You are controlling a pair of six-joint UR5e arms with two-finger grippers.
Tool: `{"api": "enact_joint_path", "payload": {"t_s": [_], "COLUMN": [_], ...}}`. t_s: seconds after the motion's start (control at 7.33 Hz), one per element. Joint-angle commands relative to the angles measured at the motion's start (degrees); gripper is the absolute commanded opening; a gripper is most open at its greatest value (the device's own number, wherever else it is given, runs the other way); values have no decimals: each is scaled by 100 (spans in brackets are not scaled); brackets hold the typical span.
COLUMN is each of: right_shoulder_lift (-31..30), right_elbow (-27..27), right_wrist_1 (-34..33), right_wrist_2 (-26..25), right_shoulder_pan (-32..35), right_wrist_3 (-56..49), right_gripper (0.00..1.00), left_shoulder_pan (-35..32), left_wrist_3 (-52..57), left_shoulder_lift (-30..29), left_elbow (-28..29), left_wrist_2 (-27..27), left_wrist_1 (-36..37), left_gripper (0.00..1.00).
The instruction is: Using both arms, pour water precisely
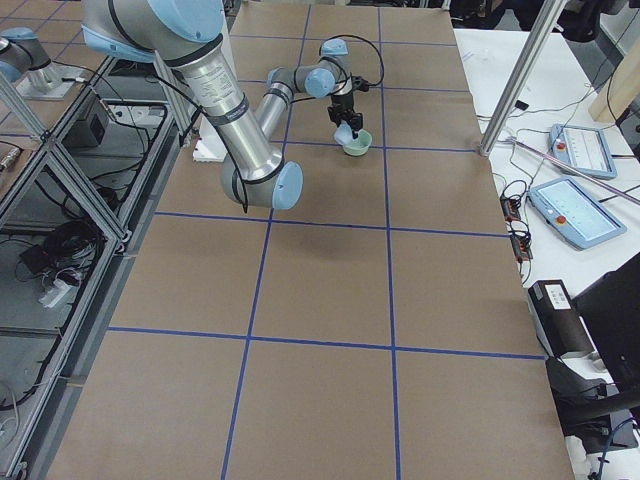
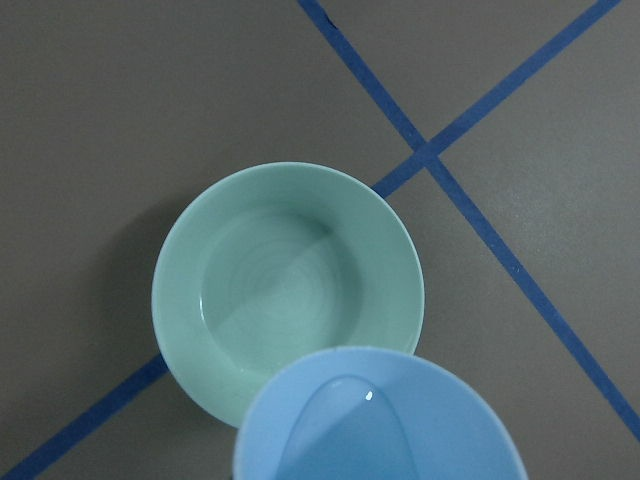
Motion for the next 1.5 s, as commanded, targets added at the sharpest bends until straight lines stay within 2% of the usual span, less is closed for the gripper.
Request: {"api": "enact_joint_path", "payload": {"t_s": [0.0, 0.27, 0.55, 0.95, 1.09, 1.36], "right_shoulder_lift": [335, 782, 1030, 1670, 1768, 2223], "right_elbow": [-262, -719, -817, -1405, -1441, -1983], "right_wrist_1": [-507, -1015, -1595, -2395, -2607, -3029], "right_wrist_2": [4, 135, 136, 136, 127, 92], "right_shoulder_pan": [-5, -5, -23, -32, -40, -49], "right_wrist_3": [0, -9, -18, -53, -53, -70], "right_gripper": [0, 0, 0, 0, 0, 0], "left_shoulder_pan": [0, 0, 0, 0, 0, 0], "left_wrist_3": [0, -9, -9, -9, -9, -9], "left_shoulder_lift": [2, 2, -7, -7, -7, -7], "left_elbow": [0, -8, -8, -17, -17, -26], "left_wrist_2": [-4, 5, 5, 5, 5, 5], "left_wrist_1": [0, 0, 0, 0, 0, 0], "left_gripper": [100, 100, 100, 100, 100, 100]}}
